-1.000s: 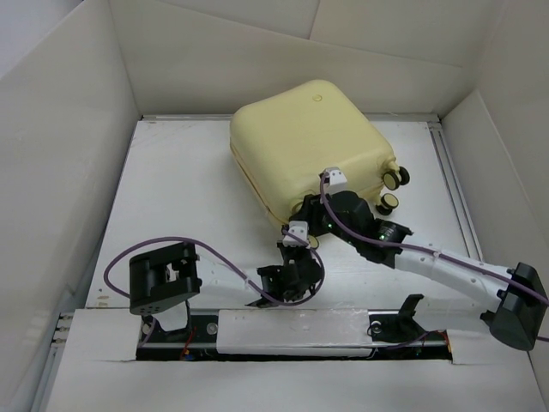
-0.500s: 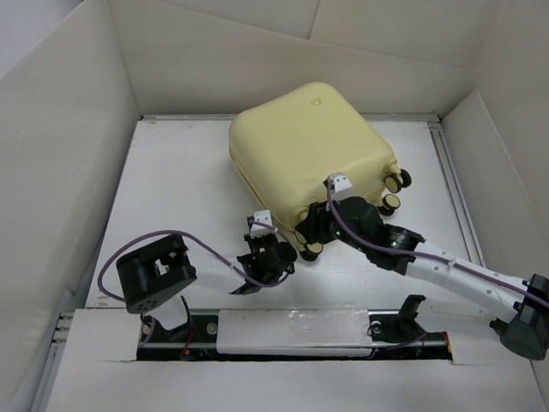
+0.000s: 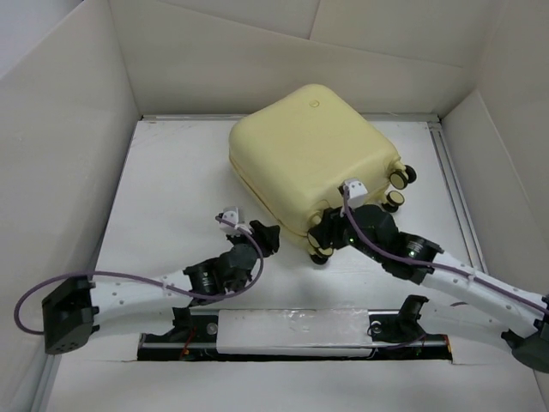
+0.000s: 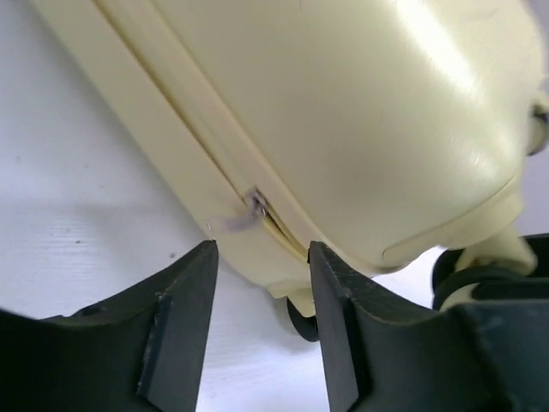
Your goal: Pack the luggage
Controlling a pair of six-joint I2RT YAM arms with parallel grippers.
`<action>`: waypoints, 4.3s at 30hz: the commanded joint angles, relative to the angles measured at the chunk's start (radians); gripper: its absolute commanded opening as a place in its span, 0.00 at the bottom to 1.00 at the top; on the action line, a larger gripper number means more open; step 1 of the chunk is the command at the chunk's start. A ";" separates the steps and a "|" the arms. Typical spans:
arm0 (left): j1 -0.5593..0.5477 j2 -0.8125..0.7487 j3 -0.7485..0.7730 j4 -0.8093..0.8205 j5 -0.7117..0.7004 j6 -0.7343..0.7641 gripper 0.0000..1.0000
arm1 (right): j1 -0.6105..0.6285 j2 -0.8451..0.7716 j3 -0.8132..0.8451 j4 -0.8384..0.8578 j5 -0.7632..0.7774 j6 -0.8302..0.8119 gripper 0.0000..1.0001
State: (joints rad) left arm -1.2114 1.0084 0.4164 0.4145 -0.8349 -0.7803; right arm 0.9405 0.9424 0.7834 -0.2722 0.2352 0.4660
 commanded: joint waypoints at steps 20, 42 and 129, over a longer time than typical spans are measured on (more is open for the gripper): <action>0.035 0.054 0.435 -0.407 0.533 0.038 0.59 | 0.010 -0.624 -0.528 0.290 -0.079 -0.010 0.02; 0.168 0.278 0.529 -0.332 0.792 0.070 0.48 | 0.070 0.028 -0.695 1.206 -0.019 -0.047 0.62; 0.064 0.552 0.438 0.038 0.520 0.033 0.49 | -0.170 -0.045 0.106 -0.260 -0.049 -0.250 0.87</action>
State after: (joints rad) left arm -1.1481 1.5475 0.8154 0.3874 -0.2901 -0.7406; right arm 0.8032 0.8925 0.8856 -0.5724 0.3141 0.2760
